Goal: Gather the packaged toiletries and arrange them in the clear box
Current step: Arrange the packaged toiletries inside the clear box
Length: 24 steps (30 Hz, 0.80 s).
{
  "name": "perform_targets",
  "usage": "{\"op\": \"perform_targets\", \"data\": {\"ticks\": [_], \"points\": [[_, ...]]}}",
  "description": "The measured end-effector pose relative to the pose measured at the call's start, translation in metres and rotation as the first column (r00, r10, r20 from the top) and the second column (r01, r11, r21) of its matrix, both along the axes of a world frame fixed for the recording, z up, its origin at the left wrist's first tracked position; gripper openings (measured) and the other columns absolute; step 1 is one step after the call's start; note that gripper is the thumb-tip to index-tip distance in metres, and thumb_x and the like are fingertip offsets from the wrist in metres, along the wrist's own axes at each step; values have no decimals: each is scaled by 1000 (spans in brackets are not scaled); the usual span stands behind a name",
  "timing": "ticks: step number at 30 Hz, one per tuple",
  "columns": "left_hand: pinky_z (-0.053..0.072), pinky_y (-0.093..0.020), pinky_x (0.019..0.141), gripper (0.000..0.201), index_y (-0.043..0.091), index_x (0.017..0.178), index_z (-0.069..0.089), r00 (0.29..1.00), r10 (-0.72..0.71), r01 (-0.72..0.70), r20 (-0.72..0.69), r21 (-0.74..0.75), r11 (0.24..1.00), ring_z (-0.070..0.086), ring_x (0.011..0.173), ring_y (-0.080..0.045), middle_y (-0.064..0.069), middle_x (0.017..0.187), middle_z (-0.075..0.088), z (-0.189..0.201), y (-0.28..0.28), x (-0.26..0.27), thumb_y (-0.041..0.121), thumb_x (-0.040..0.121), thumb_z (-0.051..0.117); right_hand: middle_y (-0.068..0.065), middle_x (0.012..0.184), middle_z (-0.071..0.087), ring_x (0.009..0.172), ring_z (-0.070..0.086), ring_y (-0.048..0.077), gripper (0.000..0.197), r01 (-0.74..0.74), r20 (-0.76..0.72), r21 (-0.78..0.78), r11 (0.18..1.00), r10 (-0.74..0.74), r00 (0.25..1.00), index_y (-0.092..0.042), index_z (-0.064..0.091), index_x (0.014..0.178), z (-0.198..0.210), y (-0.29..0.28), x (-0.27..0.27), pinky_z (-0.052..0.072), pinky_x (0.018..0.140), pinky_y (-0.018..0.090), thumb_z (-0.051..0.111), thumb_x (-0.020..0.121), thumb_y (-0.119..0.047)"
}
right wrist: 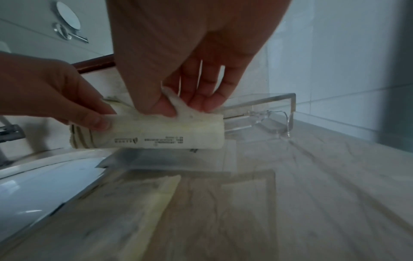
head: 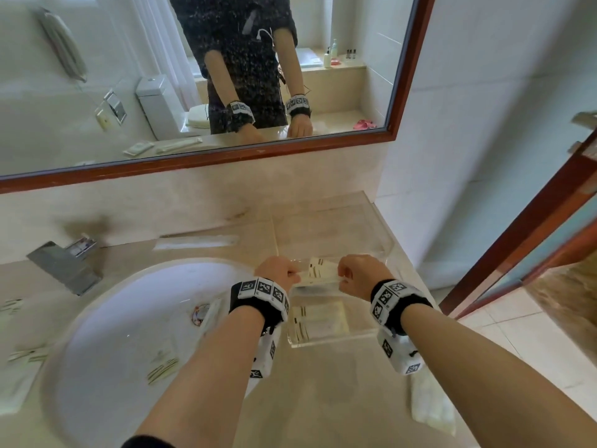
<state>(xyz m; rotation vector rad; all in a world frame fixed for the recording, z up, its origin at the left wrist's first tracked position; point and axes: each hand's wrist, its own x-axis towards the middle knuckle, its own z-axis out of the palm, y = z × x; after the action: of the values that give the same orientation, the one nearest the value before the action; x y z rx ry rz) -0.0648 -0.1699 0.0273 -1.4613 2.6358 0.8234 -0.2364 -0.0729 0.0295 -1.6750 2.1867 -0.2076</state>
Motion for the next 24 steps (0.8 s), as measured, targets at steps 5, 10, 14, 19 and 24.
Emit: {"op": "perform_targets", "data": {"ticks": [5, 10, 14, 19, 24], "points": [[54, -31, 88, 17, 9, 101, 73, 997, 22, -22, -77, 2, 1000, 67, 95, -23, -8, 102, 73, -2, 10, 5, 14, 86, 65, -5, 84, 54, 77, 53, 18, 21, -18, 39, 156, 988, 12, 999, -26, 48, 71, -6, 18, 12, 39, 65, 23, 66, 76, -15], [52, -32, 90, 20, 5, 102, 72, 997, -10, 8, -81, -23, 1000, 66, 100, -26, -12, 106, 72, 3, 6, -3, 10, 89, 59, 0, 99, 61, 83, 54, 17, 17, -97, 37, 257, 962, 90, 995, -20, 65, 96, -13, 28, 25, 45, 73, 26, 67, 79, -18], [50, -33, 91, 19, 5, 105, 68, 997, -30, 23, -72, -92, 996, 63, 103, -26, -12, 111, 69, 1, 5, -13, 9, 91, 55, 1, 110, 67, 93, 62, 18, 20, -109, 86, 286, 952, 88, 992, -20, 70, 102, -18, 33, 33, 51, 83, 27, 67, 82, -21], [52, -33, 89, 27, 12, 111, 66, 998, -66, 70, 25, -234, 970, 62, 105, -25, -8, 116, 65, -5, 6, -18, 3, 93, 49, 2, 111, 70, 103, 64, 20, 37, 63, 215, 303, 951, -133, 967, -16, 74, 101, -18, 32, 30, 49, 90, 29, 62, 84, -46], [49, -29, 84, 17, 16, 102, 66, 976, -207, 216, 64, -217, 952, 59, 100, -22, -3, 114, 57, -13, 8, -18, 10, 89, 56, 8, 115, 69, 105, 64, 24, 29, 236, 194, 195, 952, -274, 942, -11, 70, 108, -19, 25, 18, 51, 93, 31, 52, 92, -24]]}}
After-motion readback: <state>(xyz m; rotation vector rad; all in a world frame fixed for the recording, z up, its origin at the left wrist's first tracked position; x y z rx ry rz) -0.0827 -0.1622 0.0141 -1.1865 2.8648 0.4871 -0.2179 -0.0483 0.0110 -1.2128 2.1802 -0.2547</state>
